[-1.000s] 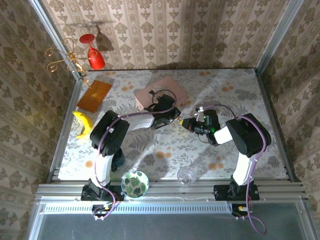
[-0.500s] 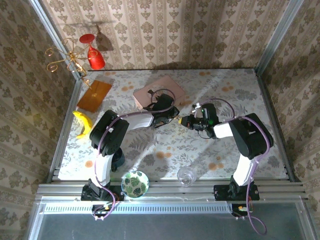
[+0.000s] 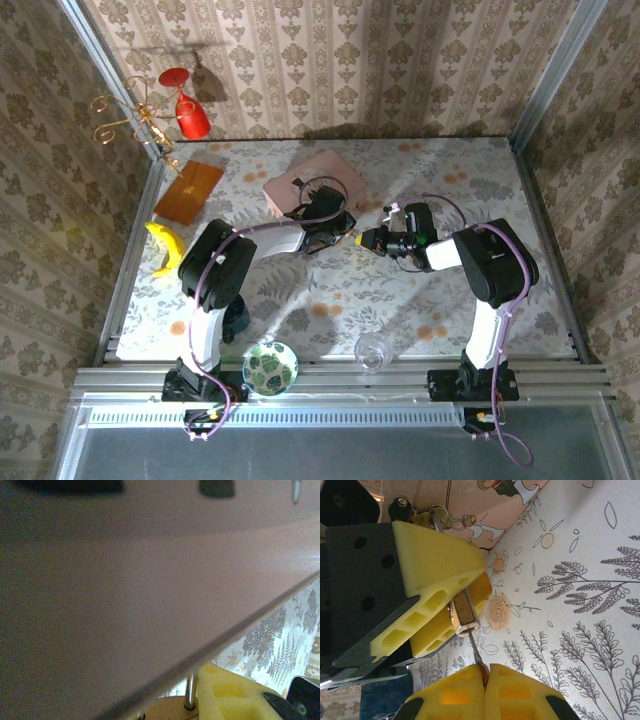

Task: Unlock the padlock with the key

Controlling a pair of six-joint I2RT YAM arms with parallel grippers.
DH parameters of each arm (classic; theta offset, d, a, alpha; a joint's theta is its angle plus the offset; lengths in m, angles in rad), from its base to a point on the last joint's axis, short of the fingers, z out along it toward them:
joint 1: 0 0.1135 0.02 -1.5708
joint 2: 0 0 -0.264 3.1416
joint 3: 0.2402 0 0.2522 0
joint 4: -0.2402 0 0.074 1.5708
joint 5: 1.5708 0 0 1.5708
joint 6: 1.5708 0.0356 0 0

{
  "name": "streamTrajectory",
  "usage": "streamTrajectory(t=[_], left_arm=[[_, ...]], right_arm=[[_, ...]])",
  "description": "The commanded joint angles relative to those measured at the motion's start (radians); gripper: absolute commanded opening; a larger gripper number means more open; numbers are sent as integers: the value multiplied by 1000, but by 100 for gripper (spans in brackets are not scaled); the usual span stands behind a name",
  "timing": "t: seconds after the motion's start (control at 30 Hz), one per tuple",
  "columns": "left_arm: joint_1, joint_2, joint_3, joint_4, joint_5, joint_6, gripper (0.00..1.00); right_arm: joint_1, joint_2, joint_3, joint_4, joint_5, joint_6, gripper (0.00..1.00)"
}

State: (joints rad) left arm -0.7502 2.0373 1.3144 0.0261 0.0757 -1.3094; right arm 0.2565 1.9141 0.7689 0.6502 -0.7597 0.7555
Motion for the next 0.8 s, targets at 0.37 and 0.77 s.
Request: streamTrajectory(t=[0.37,0.77], left_arm=[[-111,-20,39,-181,273,-122,0],[-157,-23,53,-209,292,-144,0]], right_arm=[[92,-131,-121,303,194,-7,2],[104,-120,-172,414,205,95,1]])
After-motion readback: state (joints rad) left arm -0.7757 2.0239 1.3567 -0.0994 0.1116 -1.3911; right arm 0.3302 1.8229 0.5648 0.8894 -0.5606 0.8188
